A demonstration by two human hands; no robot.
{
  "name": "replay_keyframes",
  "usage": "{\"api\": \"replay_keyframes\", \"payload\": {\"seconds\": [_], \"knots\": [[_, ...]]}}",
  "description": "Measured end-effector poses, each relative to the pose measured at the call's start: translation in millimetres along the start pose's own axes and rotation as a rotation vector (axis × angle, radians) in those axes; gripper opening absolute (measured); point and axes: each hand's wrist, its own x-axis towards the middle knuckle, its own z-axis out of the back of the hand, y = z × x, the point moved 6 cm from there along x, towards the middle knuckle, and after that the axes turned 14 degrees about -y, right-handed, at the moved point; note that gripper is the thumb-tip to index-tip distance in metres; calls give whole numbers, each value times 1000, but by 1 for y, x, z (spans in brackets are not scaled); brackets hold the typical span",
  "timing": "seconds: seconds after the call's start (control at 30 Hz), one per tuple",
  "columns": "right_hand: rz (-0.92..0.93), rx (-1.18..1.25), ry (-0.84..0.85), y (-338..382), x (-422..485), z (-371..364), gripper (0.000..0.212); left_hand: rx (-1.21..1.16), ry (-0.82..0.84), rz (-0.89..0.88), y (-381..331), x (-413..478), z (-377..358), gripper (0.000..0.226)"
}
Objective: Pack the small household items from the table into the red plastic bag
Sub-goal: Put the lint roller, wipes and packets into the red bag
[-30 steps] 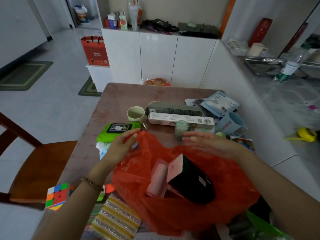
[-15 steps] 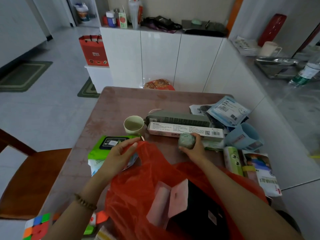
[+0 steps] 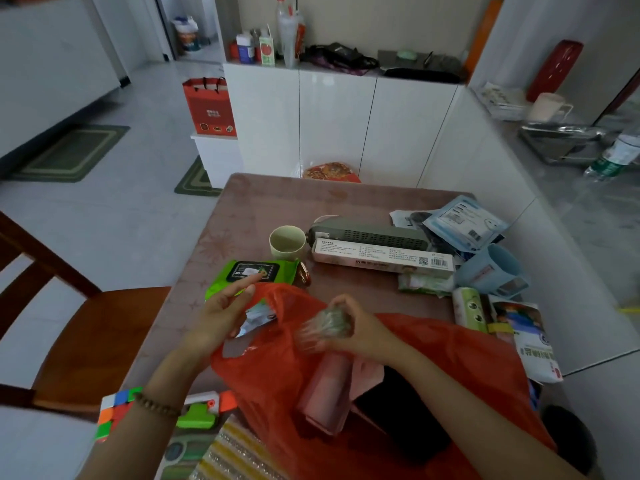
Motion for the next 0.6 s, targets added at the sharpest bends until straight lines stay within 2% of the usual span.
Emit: {"api": "replay_keyframes", "payload": {"seconds": [0.13, 0.27, 0.37, 0.43, 0.5, 0.6], "knots": [[24, -278, -95, -8, 15, -8, 66, 45, 3, 1, 6, -7, 4, 30], [59, -440, -151, -8, 20, -5, 62, 79, -55, 2, 18, -8, 11, 27], [99, -372, -252, 5, 26, 2, 36, 117, -126, -12, 25, 0, 21, 22], [81, -241, -312, 17, 37, 4, 28, 106, -223, 13, 33, 9, 31, 22], [-26, -101, -287, 25, 51, -2, 34, 112, -330, 87, 42, 18, 39, 41], [-276, -25, -143, 20, 77, -28, 54, 120, -437, 203, 53, 29, 45, 62]]}}
